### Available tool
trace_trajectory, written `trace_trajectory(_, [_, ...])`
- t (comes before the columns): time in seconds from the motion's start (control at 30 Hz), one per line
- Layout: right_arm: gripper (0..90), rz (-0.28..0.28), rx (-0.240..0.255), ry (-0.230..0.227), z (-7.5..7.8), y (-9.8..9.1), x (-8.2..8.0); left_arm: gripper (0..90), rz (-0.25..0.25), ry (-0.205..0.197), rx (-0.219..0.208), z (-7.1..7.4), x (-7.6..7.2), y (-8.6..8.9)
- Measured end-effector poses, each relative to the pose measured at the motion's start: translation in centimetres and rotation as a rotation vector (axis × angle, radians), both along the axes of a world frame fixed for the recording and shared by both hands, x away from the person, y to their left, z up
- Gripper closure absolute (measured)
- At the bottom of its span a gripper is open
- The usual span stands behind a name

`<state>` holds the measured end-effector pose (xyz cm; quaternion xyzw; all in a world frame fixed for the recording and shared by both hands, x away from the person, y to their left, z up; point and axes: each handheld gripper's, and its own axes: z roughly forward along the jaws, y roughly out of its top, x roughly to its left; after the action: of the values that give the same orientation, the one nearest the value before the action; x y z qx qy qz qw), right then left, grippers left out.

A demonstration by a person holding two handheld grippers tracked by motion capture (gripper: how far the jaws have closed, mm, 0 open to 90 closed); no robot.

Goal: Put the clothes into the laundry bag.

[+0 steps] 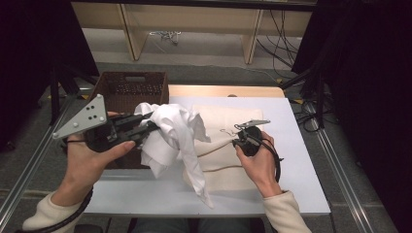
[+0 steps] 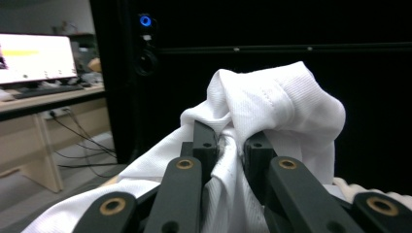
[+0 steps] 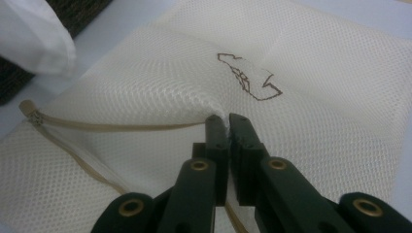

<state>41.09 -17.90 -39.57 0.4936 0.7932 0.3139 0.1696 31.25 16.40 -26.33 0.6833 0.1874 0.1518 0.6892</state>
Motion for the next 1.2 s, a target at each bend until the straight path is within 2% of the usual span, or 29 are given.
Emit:
trace_trajectory(0.03, [88.4, 0.001, 0.000, 0.000, 0.0, 0.0, 0.0, 79.9, 0.000, 0.000, 0.000, 0.0, 0.0, 0.0])
trace_trajectory(0.07, [88.4, 0.000, 0.000, 0.000, 0.0, 0.0, 0.0, 79.9, -0.028, 0.007, 0.010, -0.3, -0.2, -0.5])
trace_trajectory(0.2, [88.4, 0.009, -0.006, -0.001, 0.0, 0.0, 0.0, 79.8, -0.067, -0.004, 0.033, -0.8, -0.3, -1.2])
trace_trajectory(0.23, [88.3, 0.001, 0.000, -0.001, 0.0, 0.0, 0.0, 79.8, -0.075, 0.001, 0.051, -1.3, -0.4, -1.6])
trace_trajectory(0.3, [88.4, 0.004, -0.002, -0.002, 0.0, 0.0, 0.0, 79.8, -0.088, 0.011, 0.058, -1.5, -0.5, -1.9])
trace_trajectory(0.37, [88.4, -0.005, -0.002, 0.003, 0.1, 0.1, -0.1, 79.8, -0.131, 0.051, 0.073, -2.7, -0.6, -2.8])
trace_trajectory(0.4, [88.4, -0.005, -0.002, 0.003, 0.1, 0.1, -0.1, 79.8, -0.131, 0.051, 0.073, -2.7, -0.6, -2.8])
trace_trajectory(0.43, [88.4, 0.002, -0.005, 0.001, 0.0, 0.1, -0.1, 79.8, -0.150, 0.064, 0.087, -3.3, -0.7, -3.3])
trace_trajectory(0.57, [88.4, 0.004, -0.005, 0.003, 0.0, 0.1, -0.1, 79.8, -0.179, 0.088, 0.096, -3.9, -0.8, -3.9])
trace_trajectory(0.6, [88.5, 0.001, 0.001, 0.006, 0.0, 0.2, -0.1, 79.8, -0.190, 0.106, 0.097, -4.1, -1.0, -4.1])
trace_trajectory(0.77, [88.5, -0.001, -0.006, 0.001, 0.1, 0.1, -0.1, 79.8, -0.220, 0.113, 0.109, -4.4, -1.2, -4.7])
trace_trajectory(0.8, [88.5, 0.000, -0.001, 0.002, 0.1, 0.1, -0.1, 79.8, -0.240, 0.112, 0.116, -4.5, -1.3, -5.0])
trace_trajectory(0.83, [88.5, -0.005, 0.002, 0.006, 0.1, 0.1, -0.2, 79.8, -0.240, 0.133, 0.112, -4.6, -1.4, -5.2])
trace_trajectory(0.9, [88.5, 0.000, -0.001, 0.003, 0.1, 0.1, -0.1, 79.8, -0.254, 0.122, 0.121, -4.7, -1.3, -5.3])
trace_trajectory(0.97, [88.5, -0.005, 0.004, 0.006, 0.1, 0.2, -0.2, 79.7, -0.249, 0.157, 0.136, -5.4, -1.4, -6.0])
trace_trajectory(1.03, [88.5, 0.002, -0.001, 0.002, 0.1, 0.1, -0.1, 79.7, -0.258, 0.166, 0.143, -5.8, -1.2, -6.3])
trace_trajectory(1.07, [88.5, 0.000, 0.001, 0.000, 0.1, 0.2, -0.2, 79.7, -0.254, 0.194, 0.146, -6.5, -1.0, -6.7])
trace_trajectory(1.1, [88.5, 0.000, 0.001, 0.000, 0.1, 0.2, -0.2, 79.7, -0.254, 0.194, 0.146, -6.5, -1.0, -6.7])
trace_trajectory(1.13, [88.5, 0.001, 0.002, 0.002, 0.1, 0.2, -0.2, 79.7, -0.251, 0.222, 0.154, -7.5, -0.6, -7.2])
trace_trajectory(1.17, [88.5, 0.001, 0.002, 0.002, 0.1, 0.2, -0.2, 79.6, -0.251, 0.222, 0.154, -7.5, -0.6, -7.2])
trace_trajectory(1.2, [88.6, 0.004, 0.002, 0.002, 0.1, 0.2, -0.2, 79.6, -0.255, 0.245, 0.167, -8.5, -0.2, -7.7])
